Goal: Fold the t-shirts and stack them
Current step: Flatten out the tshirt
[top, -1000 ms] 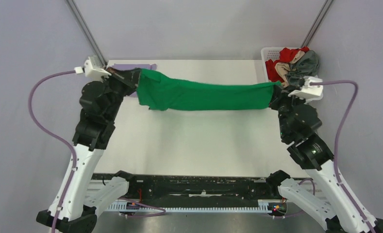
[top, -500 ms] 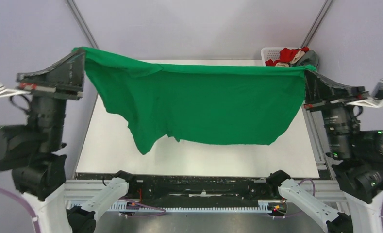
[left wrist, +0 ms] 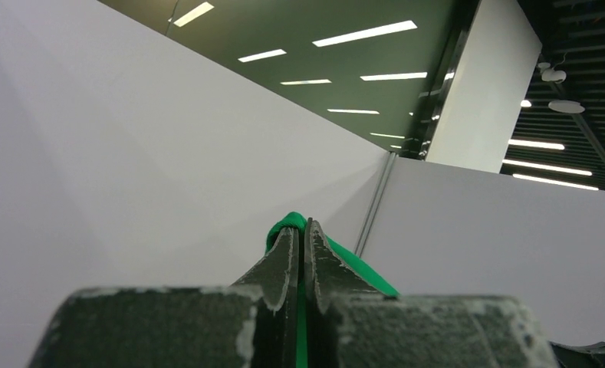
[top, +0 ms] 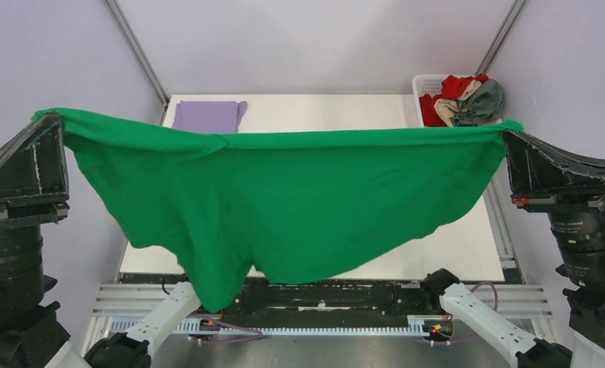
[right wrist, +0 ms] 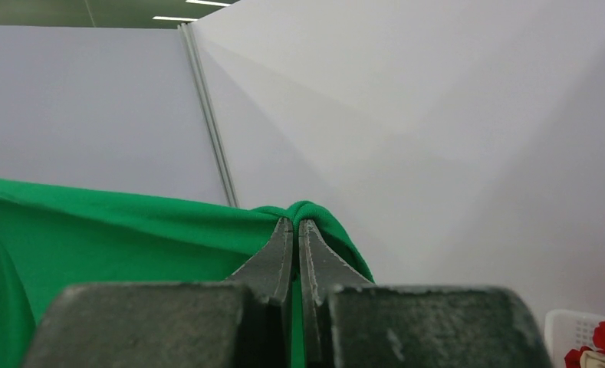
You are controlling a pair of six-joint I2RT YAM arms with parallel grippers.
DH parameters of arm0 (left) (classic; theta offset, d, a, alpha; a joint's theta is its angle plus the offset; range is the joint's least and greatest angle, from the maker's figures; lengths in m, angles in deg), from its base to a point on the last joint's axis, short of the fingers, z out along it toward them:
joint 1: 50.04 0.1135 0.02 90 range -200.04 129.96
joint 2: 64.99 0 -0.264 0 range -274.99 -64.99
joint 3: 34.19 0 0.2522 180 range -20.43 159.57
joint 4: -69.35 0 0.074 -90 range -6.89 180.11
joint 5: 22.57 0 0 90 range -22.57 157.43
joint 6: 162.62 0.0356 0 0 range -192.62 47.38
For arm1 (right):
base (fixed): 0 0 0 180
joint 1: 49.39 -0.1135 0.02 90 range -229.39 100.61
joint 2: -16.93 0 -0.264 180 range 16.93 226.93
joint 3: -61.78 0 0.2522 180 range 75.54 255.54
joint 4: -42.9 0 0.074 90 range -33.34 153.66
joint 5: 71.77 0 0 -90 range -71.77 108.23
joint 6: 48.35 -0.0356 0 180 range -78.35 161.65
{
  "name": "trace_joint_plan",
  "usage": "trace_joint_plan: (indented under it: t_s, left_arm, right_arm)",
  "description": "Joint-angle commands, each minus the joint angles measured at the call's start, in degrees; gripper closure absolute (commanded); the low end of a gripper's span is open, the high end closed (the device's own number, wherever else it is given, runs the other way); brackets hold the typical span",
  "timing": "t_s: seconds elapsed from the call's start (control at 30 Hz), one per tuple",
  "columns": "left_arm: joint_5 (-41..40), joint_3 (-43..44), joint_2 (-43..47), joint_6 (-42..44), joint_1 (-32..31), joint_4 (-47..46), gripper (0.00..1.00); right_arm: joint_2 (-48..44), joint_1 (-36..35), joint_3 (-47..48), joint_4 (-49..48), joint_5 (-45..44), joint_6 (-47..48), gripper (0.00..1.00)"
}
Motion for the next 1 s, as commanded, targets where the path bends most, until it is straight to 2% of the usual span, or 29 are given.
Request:
trace_joint_plan:
  t_s: [0.0, 0.17, 0.37, 0.5, 0.57, 0.7, 0.97]
  left_arm:
    - [-0.93, -1.18, -2.15, 4.69, 0.53, -0.57, 0.98]
    - [-5.37, -15.08, -2.95, 4.59, 0.53, -5.4, 0.98]
    - [-16.06, -37.7, -7.95, 5.68, 0.55, -14.11, 0.98]
    - [-18.34, -48.65, -15.49, 5.54, 0.54, -20.25, 0.98]
    - [-18.65, -51.23, -20.13, 4.84, 0.53, -21.66, 0.98]
    - [-18.32, -55.27, -29.74, 5.57, 0.54, -27.73, 0.98]
    - [-17.95, -51.04, -44.86, 6.54, 0.62, -29.43, 0.98]
  right_arm:
    - [0.47, 0.09, -0.97, 0.43, -3.11, 0.96, 1.0]
    - [0.87, 0.12, -11.64, -2.62, -13.24, 1.91, 1.0]
    - [2.29, 0.11, -32.82, -8.93, -39.32, -2.88, 1.0]
    - [7.1, 0.25, -43.45, -14.61, -48.36, -4.09, 1.0]
    - [10.41, 0.89, -48.4, -17.15, -47.32, -4.93, 1.0]
    - [16.95, 4.84, -55.81, -26.35, -38.39, -5.56, 1.0]
    - [29.44, 10.29, -55.21, -33.76, -31.66, -4.46, 1.0]
